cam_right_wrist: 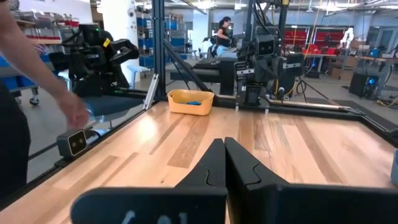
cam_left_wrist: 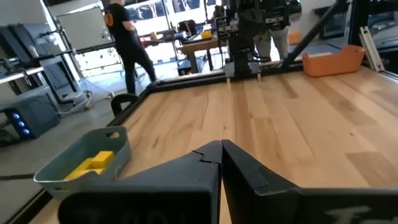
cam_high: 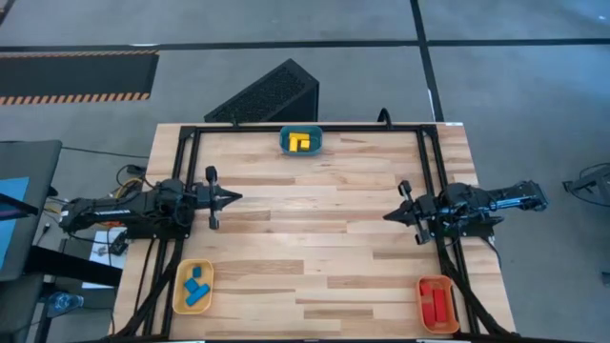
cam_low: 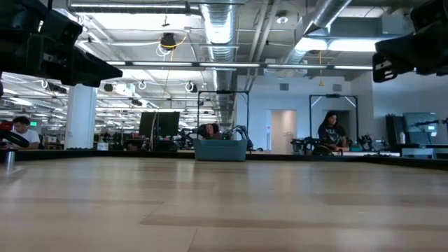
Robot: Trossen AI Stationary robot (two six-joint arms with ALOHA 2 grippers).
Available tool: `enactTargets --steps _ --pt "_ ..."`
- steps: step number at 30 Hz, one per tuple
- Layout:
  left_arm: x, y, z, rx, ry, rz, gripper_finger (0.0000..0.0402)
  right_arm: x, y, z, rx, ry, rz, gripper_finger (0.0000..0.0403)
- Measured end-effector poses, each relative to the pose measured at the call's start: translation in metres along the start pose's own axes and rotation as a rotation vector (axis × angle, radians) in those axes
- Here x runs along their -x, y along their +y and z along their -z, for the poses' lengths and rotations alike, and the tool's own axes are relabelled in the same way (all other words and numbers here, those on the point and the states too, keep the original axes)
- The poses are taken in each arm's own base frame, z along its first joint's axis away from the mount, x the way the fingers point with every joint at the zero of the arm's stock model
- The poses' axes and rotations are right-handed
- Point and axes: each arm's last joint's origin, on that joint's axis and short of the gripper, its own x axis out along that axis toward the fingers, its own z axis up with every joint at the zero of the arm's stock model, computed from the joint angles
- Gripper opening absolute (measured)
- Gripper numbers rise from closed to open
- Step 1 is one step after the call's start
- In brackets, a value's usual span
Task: Sort & place blocks by color
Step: Return to Home Position
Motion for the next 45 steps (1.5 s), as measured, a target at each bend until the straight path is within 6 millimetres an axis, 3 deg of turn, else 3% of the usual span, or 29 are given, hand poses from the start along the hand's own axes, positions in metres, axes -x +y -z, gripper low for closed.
enactTargets --steps 13,25,45 --pt "0.0001 0.0 -0.0002 0.025 -0.003 0.0 0.0 -0.0002 0.0 0.0002 -0.001 0.003 -0.001 0.0008" --pt "0.0001 0.0 -0.0002 0.026 -0.003 0.0 0.0 -0.0002 0.0001 0.0004 -0.001 0.004 -0.003 0.0035" --pt "0.0001 0.0 -0.0003 0.026 -0.003 0.001 0.0 -0.0002 0.0001 0.0004 -0.001 0.005 -0.004 0.0031"
